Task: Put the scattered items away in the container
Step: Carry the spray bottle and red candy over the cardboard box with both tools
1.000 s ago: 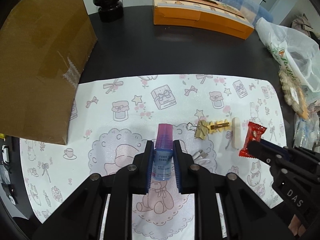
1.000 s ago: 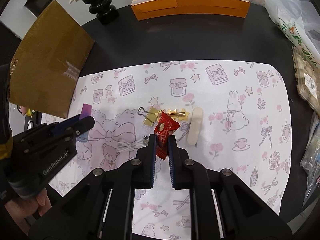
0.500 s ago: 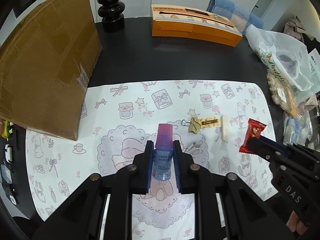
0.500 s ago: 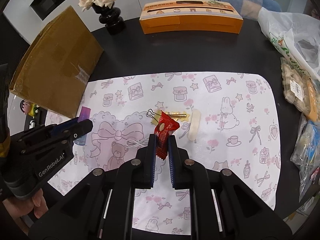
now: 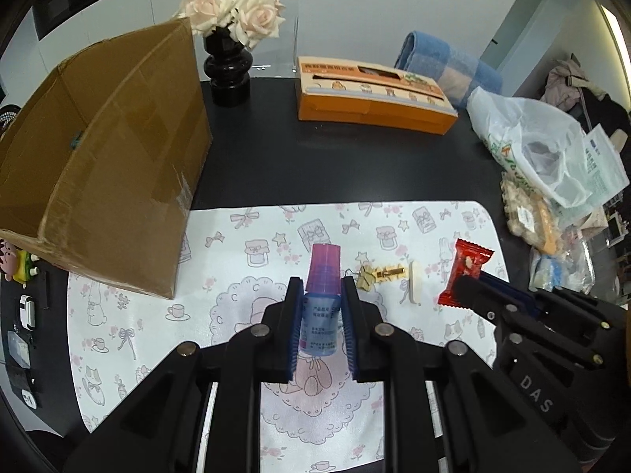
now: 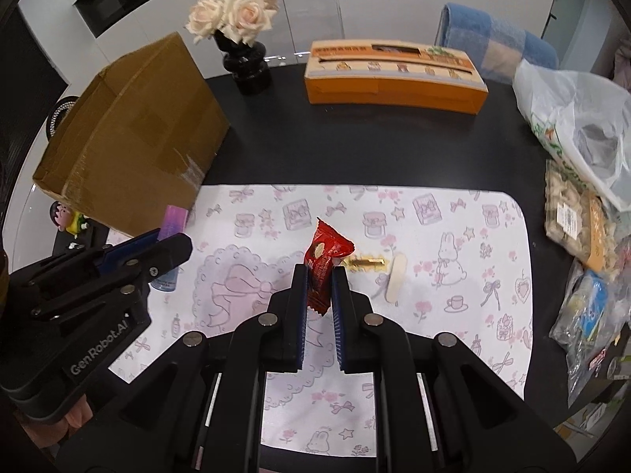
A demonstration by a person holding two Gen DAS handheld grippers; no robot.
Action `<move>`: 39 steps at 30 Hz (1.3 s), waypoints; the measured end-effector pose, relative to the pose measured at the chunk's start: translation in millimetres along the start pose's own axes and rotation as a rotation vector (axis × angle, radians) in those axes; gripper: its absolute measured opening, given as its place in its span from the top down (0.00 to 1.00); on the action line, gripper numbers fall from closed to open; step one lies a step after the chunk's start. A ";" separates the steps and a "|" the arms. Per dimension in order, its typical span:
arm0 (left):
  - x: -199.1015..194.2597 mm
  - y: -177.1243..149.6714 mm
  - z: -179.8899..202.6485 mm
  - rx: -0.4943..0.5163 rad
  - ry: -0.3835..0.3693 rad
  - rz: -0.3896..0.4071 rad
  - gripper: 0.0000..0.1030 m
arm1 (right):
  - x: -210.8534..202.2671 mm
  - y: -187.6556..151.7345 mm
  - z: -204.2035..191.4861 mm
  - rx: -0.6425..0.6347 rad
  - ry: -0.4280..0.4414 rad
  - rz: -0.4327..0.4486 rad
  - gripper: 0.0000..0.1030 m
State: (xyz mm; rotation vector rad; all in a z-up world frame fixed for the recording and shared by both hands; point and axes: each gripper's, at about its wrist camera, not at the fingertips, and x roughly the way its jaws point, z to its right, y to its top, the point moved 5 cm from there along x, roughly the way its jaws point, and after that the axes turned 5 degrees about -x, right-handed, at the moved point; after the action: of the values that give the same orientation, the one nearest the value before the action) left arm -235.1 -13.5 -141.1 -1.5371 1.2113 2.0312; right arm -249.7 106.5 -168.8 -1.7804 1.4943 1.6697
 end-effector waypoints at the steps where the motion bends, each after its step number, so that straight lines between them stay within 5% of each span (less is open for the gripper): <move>1: -4.0 2.8 -2.3 -0.003 0.000 0.007 0.82 | -3.6 4.0 -4.3 -0.007 -0.003 0.005 0.88; 22: -90.9 61.7 -77.1 -0.073 0.017 0.133 0.82 | -44.5 72.1 -110.6 -0.130 0.023 0.071 0.88; 39: -126.6 94.0 -186.5 -0.172 0.091 0.191 0.82 | -33.6 104.0 -219.7 -0.243 0.075 0.071 0.88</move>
State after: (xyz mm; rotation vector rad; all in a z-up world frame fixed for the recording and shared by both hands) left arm -135.1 -184.4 1.9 -1.6655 1.2908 2.2611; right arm -201.1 -90.8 -31.3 -1.9525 1.4531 1.9103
